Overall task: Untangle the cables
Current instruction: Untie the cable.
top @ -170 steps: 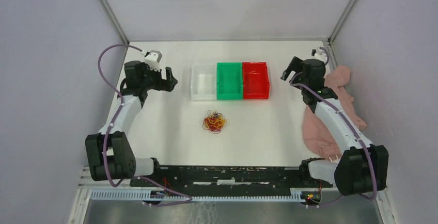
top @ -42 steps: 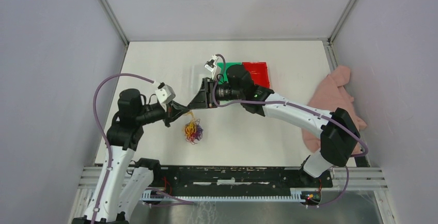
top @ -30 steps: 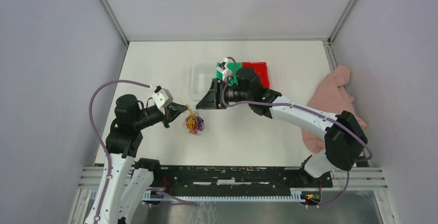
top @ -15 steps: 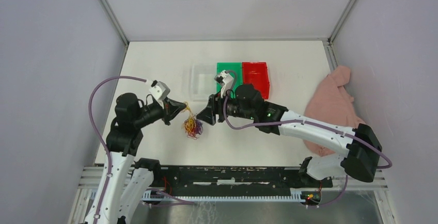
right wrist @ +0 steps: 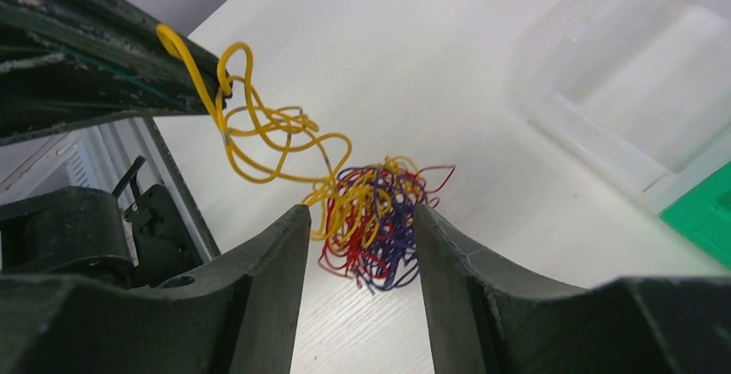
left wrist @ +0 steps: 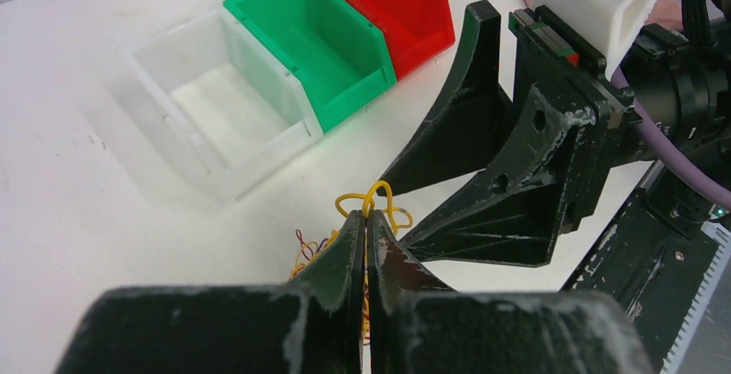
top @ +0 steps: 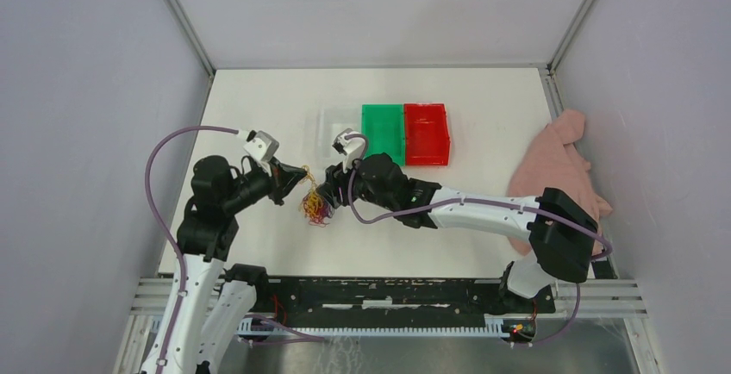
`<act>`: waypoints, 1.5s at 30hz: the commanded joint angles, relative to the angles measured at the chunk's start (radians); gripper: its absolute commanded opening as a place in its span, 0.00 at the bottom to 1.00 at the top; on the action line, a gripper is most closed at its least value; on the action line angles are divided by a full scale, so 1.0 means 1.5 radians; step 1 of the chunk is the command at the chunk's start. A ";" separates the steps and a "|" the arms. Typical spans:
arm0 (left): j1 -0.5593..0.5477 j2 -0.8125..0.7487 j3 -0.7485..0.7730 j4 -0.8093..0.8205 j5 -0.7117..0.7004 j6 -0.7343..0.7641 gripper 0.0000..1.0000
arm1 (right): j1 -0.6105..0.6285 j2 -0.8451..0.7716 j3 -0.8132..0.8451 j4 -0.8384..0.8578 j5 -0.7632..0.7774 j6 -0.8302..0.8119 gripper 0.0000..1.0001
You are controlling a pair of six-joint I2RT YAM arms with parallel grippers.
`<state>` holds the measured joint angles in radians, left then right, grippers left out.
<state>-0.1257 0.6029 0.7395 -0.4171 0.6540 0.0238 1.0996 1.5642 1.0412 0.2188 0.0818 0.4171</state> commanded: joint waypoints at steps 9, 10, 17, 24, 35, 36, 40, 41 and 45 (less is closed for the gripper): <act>-0.001 -0.011 -0.022 0.021 -0.021 0.013 0.03 | 0.005 0.009 0.033 0.117 0.018 0.000 0.52; 0.000 -0.012 -0.023 0.020 -0.021 0.018 0.03 | 0.005 0.006 0.032 0.115 0.014 0.002 0.52; -0.001 -0.020 -0.036 0.019 -0.025 0.054 0.03 | 0.004 0.012 0.025 0.104 -0.012 0.021 0.51; 0.000 -0.024 -0.039 0.000 -0.014 0.085 0.03 | 0.005 0.012 0.005 0.142 -0.035 0.058 0.53; 0.000 -0.037 -0.039 -0.003 -0.006 0.097 0.03 | 0.005 -0.052 -0.038 0.105 -0.018 0.070 0.59; 0.000 -0.036 -0.038 -0.003 -0.004 0.094 0.03 | 0.004 -0.057 -0.042 0.107 -0.015 0.070 0.58; 0.000 -0.031 -0.030 0.000 -0.001 0.079 0.03 | 0.004 -0.051 -0.032 0.123 -0.027 0.072 0.58; 0.000 -0.029 -0.028 0.000 -0.001 0.075 0.03 | 0.005 -0.046 -0.026 0.126 -0.031 0.072 0.58; 0.000 -0.027 -0.019 0.000 -0.001 0.063 0.03 | 0.005 -0.022 0.001 0.128 -0.023 0.064 0.56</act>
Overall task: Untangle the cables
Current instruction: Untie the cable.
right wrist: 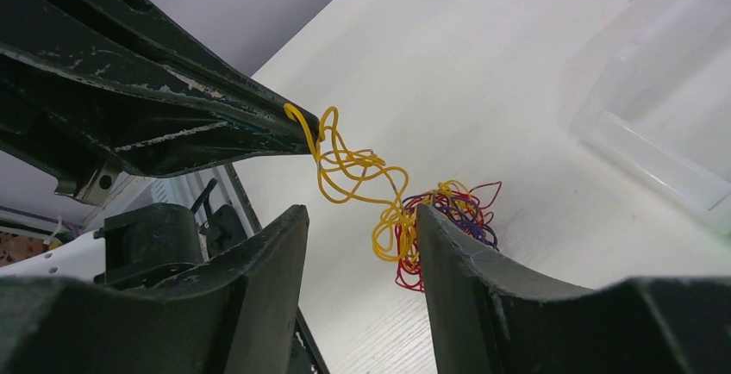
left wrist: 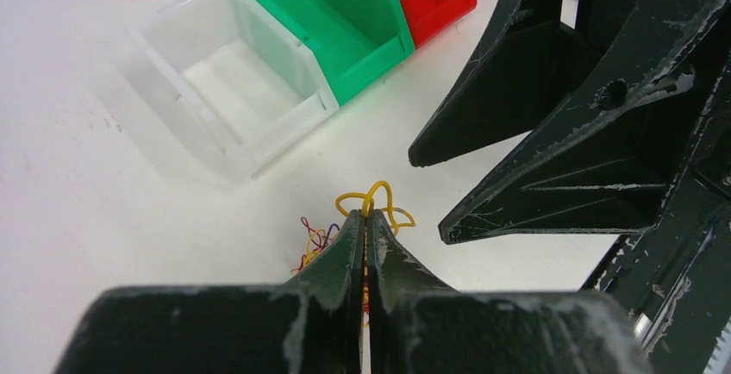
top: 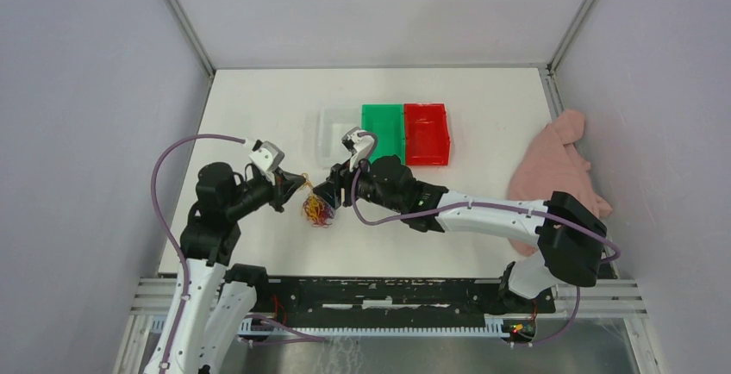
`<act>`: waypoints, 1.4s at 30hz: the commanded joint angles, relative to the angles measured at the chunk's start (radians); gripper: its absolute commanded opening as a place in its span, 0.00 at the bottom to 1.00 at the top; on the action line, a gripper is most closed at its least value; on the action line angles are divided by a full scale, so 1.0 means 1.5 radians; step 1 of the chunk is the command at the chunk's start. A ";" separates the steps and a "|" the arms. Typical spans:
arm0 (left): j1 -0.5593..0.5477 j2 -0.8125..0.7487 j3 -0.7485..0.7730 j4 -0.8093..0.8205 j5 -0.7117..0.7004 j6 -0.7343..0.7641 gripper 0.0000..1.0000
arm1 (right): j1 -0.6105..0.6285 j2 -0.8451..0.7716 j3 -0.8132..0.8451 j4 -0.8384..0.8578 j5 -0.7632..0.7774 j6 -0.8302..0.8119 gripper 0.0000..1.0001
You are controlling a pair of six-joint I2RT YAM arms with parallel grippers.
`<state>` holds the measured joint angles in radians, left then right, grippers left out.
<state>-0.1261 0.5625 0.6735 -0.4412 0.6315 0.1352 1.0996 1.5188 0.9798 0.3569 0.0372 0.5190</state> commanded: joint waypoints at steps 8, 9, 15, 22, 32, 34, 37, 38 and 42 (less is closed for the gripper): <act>0.000 0.001 0.040 0.014 0.024 -0.032 0.03 | 0.005 0.038 0.078 0.027 0.036 -0.016 0.46; 0.000 0.003 0.041 0.014 0.026 -0.035 0.03 | 0.004 0.042 0.084 0.023 0.036 -0.017 0.44; 0.000 0.007 0.058 -0.002 0.048 -0.038 0.03 | 0.004 0.052 0.095 0.001 0.065 -0.028 0.27; 0.000 -0.003 0.066 -0.017 0.073 -0.030 0.03 | 0.005 0.017 0.081 -0.037 0.120 -0.059 0.00; 0.000 -0.016 0.039 -0.074 0.059 0.102 0.12 | 0.004 -0.093 0.034 -0.060 0.165 -0.092 0.01; 0.001 -0.022 0.033 -0.077 0.044 0.114 0.25 | 0.005 -0.112 0.034 -0.073 0.169 -0.098 0.00; 0.000 -0.018 0.039 -0.103 0.066 0.168 0.55 | 0.003 -0.134 0.043 -0.090 0.160 -0.106 0.00; 0.000 -0.016 0.042 -0.106 0.069 0.176 0.66 | 0.004 -0.138 0.048 -0.096 0.152 -0.107 0.01; 0.000 -0.013 0.069 -0.105 0.103 0.161 0.90 | 0.004 -0.139 0.084 -0.127 0.092 -0.106 0.01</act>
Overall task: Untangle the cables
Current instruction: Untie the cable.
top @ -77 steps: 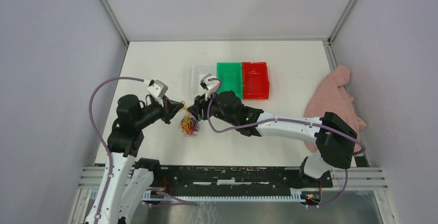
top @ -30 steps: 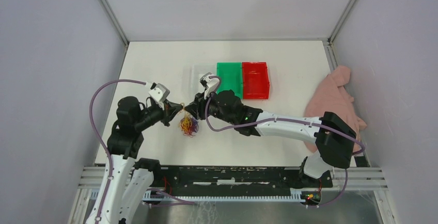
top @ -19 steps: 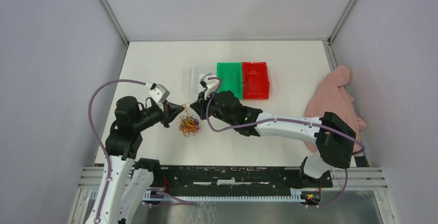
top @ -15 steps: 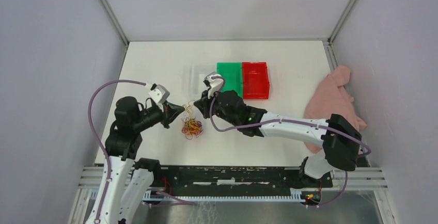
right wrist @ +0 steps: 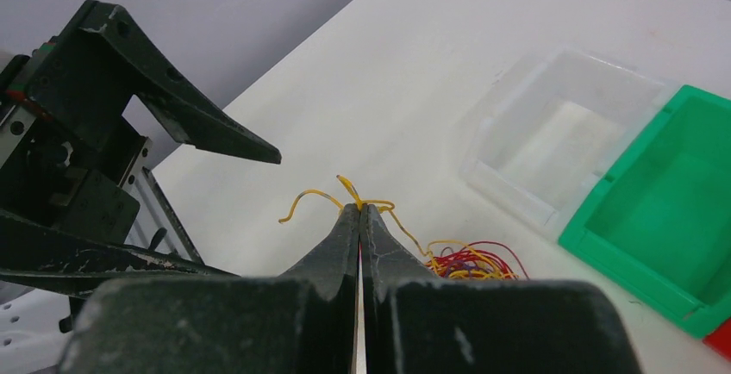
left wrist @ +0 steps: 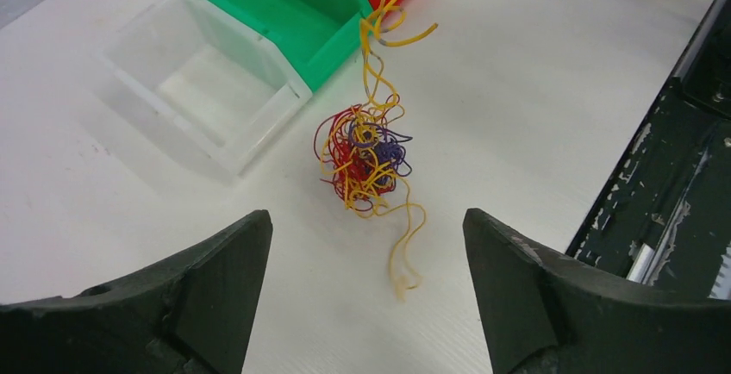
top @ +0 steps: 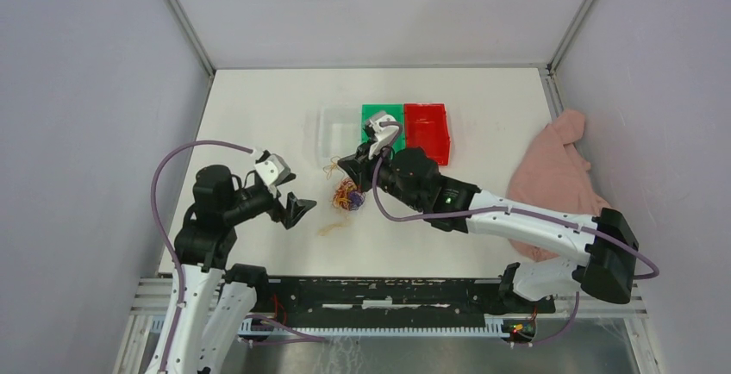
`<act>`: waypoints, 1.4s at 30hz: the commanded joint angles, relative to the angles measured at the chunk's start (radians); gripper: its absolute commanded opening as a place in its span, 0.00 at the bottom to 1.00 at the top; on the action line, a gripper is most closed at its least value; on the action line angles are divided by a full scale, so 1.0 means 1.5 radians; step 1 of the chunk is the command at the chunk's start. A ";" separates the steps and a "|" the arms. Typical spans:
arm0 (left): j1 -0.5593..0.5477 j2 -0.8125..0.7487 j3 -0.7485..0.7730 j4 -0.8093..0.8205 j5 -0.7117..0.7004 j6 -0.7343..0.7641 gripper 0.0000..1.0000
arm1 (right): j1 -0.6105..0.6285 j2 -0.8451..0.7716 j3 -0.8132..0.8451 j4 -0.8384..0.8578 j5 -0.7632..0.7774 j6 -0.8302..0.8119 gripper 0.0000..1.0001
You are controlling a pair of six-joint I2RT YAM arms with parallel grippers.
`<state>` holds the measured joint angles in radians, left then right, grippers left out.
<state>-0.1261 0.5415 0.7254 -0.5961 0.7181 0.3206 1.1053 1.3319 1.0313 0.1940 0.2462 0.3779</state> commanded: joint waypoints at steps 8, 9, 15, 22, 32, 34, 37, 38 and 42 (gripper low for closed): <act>0.000 0.031 0.060 0.046 0.109 0.000 0.88 | 0.000 0.001 0.115 -0.065 -0.127 0.040 0.01; 0.000 0.033 0.057 0.046 0.113 0.004 0.87 | 0.000 0.000 0.121 -0.064 -0.137 0.047 0.01; 0.001 0.027 0.039 0.064 0.140 -0.001 0.80 | 0.000 -0.011 0.154 -0.056 -0.185 0.092 0.01; 0.000 0.003 0.021 0.098 0.187 -0.059 0.58 | 0.000 -0.018 0.169 -0.031 -0.244 0.147 0.01; 0.000 -0.022 -0.007 0.125 0.228 -0.137 0.32 | 0.000 -0.029 0.184 0.009 -0.282 0.191 0.01; 0.000 -0.034 -0.017 0.126 0.227 -0.136 0.35 | 0.000 -0.039 0.183 0.006 -0.275 0.190 0.00; 0.000 -0.047 -0.026 0.125 0.229 -0.130 0.54 | 0.000 -0.046 0.184 0.008 -0.276 0.194 0.00; 0.000 -0.050 -0.027 0.125 0.230 -0.129 0.62 | 0.000 -0.046 0.185 0.010 -0.278 0.198 0.00; 0.000 -0.064 -0.034 0.163 0.232 -0.162 0.67 | 0.000 -0.039 0.193 0.021 -0.301 0.216 0.00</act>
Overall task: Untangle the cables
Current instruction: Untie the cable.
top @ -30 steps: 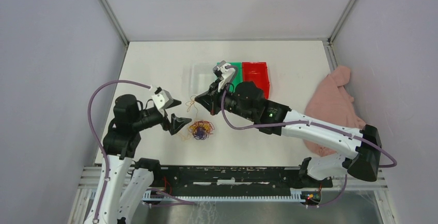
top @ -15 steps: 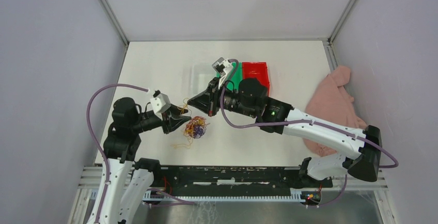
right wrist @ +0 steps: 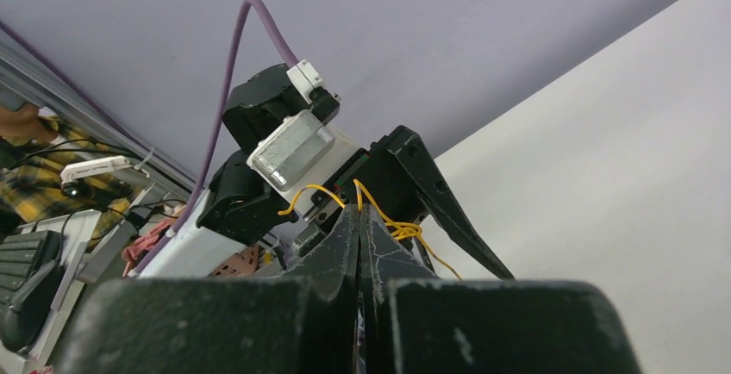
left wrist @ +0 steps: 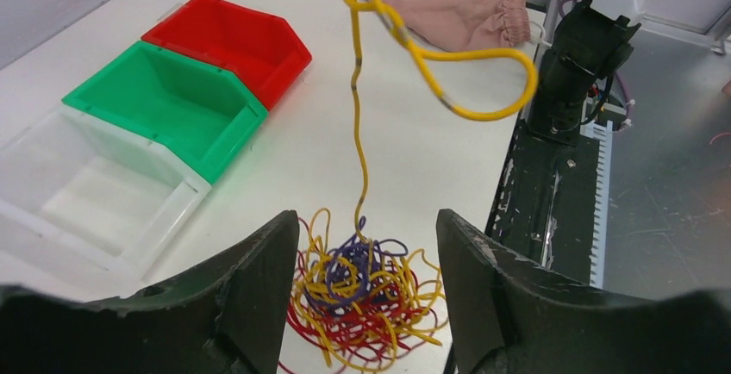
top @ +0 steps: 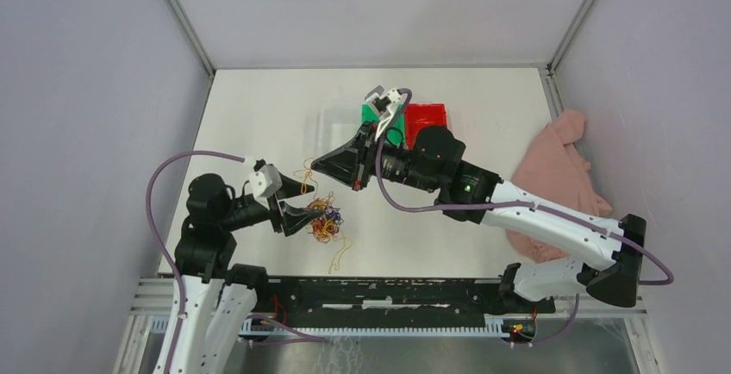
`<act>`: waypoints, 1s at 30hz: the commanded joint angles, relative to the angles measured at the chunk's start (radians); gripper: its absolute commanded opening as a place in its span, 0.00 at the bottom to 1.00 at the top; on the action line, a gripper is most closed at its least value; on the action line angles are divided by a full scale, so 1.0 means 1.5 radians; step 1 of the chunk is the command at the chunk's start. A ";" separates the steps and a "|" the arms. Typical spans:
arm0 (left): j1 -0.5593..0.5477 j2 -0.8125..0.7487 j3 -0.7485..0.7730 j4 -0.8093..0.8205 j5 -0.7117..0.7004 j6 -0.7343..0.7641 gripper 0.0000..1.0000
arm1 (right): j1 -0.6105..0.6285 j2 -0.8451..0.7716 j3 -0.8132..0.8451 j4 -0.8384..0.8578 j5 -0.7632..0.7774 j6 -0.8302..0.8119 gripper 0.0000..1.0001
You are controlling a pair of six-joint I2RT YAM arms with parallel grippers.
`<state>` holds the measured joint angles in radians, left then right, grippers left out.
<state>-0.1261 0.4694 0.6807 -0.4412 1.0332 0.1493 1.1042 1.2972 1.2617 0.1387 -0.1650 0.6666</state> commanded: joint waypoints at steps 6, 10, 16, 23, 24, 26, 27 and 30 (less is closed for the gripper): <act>0.000 -0.009 -0.009 0.175 0.030 -0.167 0.66 | 0.000 0.008 0.059 0.075 -0.078 0.049 0.00; 0.000 0.010 -0.003 0.222 0.041 -0.230 0.57 | 0.001 0.021 0.069 0.074 -0.099 0.057 0.00; 0.000 0.034 0.007 0.270 0.047 -0.285 0.17 | 0.001 0.036 0.067 0.064 -0.111 0.059 0.01; 0.000 0.042 0.021 0.267 0.031 -0.298 0.03 | 0.000 0.007 0.018 0.011 -0.092 0.024 0.51; -0.001 0.043 0.025 0.267 0.032 -0.301 0.03 | -0.001 -0.005 0.003 -0.003 -0.078 0.016 0.59; 0.000 0.046 0.036 0.267 0.033 -0.305 0.03 | -0.004 -0.034 -0.040 -0.008 -0.056 0.000 0.65; 0.000 0.048 0.042 0.267 0.034 -0.309 0.03 | -0.008 -0.048 -0.064 -0.008 -0.046 -0.005 0.67; 0.000 0.059 0.059 0.267 0.035 -0.326 0.03 | -0.019 -0.084 -0.131 0.015 -0.034 -0.011 0.69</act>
<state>-0.1261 0.5442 0.6960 -0.0940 1.0760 -0.2581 1.0969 1.2568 1.1641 0.1310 -0.2676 0.6899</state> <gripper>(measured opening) 0.047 0.680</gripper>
